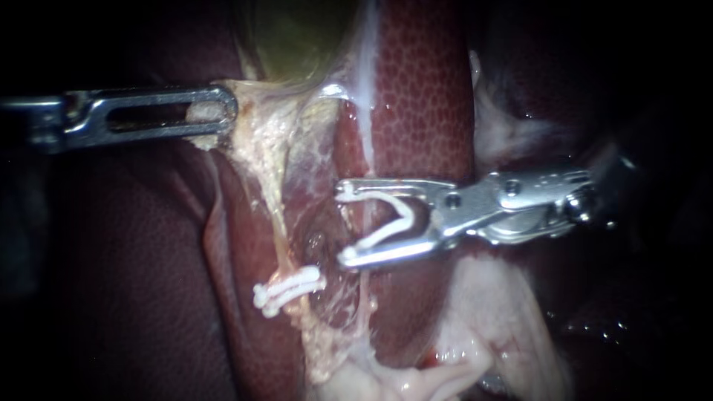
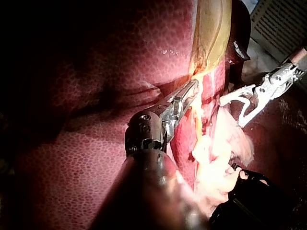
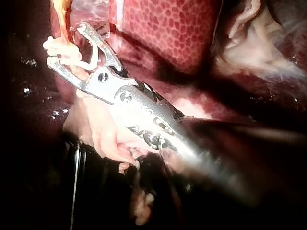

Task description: Clipping third clip left tube

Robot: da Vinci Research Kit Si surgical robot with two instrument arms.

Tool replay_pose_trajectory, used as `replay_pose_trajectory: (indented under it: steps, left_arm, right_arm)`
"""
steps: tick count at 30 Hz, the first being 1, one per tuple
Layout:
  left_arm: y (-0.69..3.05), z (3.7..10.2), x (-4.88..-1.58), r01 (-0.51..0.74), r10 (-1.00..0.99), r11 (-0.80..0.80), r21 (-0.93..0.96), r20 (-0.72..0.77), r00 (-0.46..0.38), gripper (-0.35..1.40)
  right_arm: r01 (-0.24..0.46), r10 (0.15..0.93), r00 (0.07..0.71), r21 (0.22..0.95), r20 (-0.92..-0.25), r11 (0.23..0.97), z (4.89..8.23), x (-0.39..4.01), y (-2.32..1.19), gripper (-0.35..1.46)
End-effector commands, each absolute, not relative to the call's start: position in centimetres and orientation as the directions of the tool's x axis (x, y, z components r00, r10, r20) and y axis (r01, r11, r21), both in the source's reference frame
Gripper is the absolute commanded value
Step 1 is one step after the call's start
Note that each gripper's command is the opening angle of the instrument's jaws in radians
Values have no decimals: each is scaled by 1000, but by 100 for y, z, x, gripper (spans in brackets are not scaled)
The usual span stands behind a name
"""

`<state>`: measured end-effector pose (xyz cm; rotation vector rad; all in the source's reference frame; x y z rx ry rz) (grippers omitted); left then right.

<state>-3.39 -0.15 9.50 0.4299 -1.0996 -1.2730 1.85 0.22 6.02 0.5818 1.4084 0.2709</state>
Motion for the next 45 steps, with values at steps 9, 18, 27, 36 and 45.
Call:
replay_pose_trajectory:
  steps: [9,18,27,36,45]
  left_arm:
    - [-17,951,-340,542,-905,303,784,414,-94,-21]
    - [-18,950,-341,543,-905,302,784,414,-94,-21]
    - [-18,950,-342,543,-905,302,783,415,-94,-21]
    - [-20,951,-342,544,-905,303,783,416,-95,-21]
    - [-21,951,-344,545,-904,303,782,417,-95,-21]
  right_arm:
    - [170,528,165,552,-833,817,636,229,6,60]
    - [186,557,167,580,-814,793,643,246,1,60]
    - [248,615,135,627,-777,738,635,266,-1,60]
    - [279,647,123,651,-753,706,641,286,-2,60]
    - [281,661,114,663,-741,694,644,291,0,60]
